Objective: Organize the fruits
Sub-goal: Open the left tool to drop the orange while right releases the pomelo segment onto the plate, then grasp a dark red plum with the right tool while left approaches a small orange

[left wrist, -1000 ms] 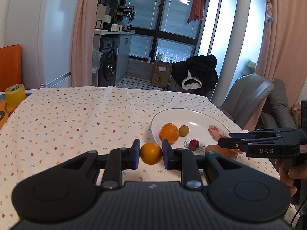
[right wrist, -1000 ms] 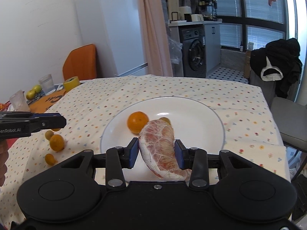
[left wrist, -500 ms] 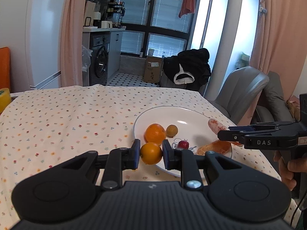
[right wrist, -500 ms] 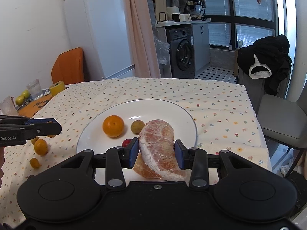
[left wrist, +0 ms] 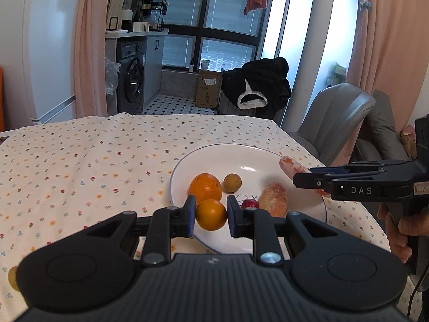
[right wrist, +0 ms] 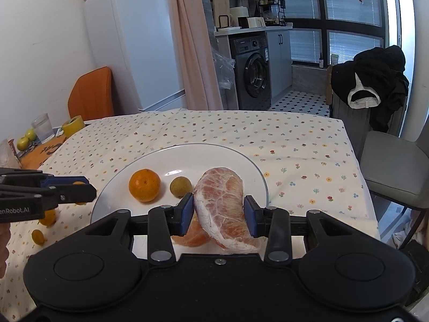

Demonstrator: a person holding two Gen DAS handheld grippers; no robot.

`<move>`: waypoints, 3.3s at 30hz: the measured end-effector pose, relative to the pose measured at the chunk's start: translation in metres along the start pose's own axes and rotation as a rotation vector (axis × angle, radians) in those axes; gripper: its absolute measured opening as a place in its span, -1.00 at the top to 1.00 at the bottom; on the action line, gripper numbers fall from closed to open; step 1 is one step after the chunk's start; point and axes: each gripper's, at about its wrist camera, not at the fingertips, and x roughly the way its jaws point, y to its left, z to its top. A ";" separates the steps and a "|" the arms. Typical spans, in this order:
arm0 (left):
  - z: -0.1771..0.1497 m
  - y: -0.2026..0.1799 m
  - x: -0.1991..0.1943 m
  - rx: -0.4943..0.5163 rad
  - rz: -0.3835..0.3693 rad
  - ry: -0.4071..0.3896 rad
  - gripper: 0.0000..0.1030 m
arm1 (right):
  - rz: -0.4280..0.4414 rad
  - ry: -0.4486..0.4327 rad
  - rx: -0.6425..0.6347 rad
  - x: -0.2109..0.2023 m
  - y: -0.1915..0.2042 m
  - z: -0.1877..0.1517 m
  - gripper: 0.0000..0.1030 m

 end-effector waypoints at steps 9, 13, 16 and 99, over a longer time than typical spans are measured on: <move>0.002 0.002 0.011 -0.003 0.019 0.017 0.48 | -0.014 -0.005 0.009 0.003 -0.003 0.005 0.26; 0.001 0.009 0.005 -0.015 0.036 0.022 0.39 | -0.007 -0.005 0.002 0.006 0.002 0.009 0.26; 0.000 0.014 -0.003 -0.026 0.056 0.017 0.26 | 0.008 -0.019 0.023 0.008 0.004 0.014 0.18; -0.105 0.090 -0.141 -0.168 0.270 0.027 -0.73 | 0.323 0.099 -0.132 -0.026 0.165 -0.054 -0.51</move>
